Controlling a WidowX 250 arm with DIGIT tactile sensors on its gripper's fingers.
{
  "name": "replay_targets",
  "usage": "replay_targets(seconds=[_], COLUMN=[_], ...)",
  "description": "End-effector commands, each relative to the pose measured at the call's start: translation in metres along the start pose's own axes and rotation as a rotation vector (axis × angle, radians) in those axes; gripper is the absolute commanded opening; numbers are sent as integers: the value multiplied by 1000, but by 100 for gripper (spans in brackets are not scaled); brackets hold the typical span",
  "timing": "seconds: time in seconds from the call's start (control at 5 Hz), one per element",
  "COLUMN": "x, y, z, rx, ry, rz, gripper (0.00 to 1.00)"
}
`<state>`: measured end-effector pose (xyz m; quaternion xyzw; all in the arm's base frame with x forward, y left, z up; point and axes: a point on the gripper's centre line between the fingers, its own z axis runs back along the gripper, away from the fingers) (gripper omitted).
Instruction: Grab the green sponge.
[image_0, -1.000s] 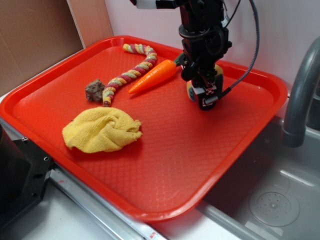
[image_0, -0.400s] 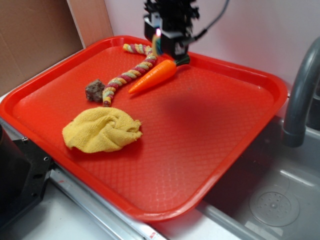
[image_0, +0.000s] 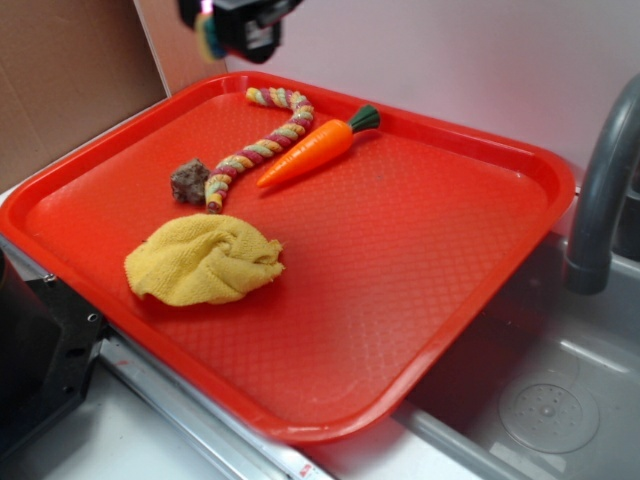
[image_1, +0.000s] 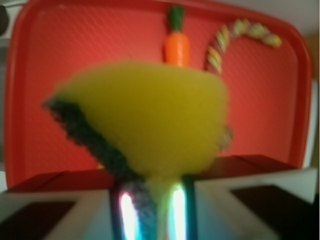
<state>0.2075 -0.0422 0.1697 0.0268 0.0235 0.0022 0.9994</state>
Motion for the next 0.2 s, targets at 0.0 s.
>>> replay_targets(seconds=[0.0], x=[-22], y=[-8], z=[17], rx=[77], ry=[-152], rz=[10], gripper=[0])
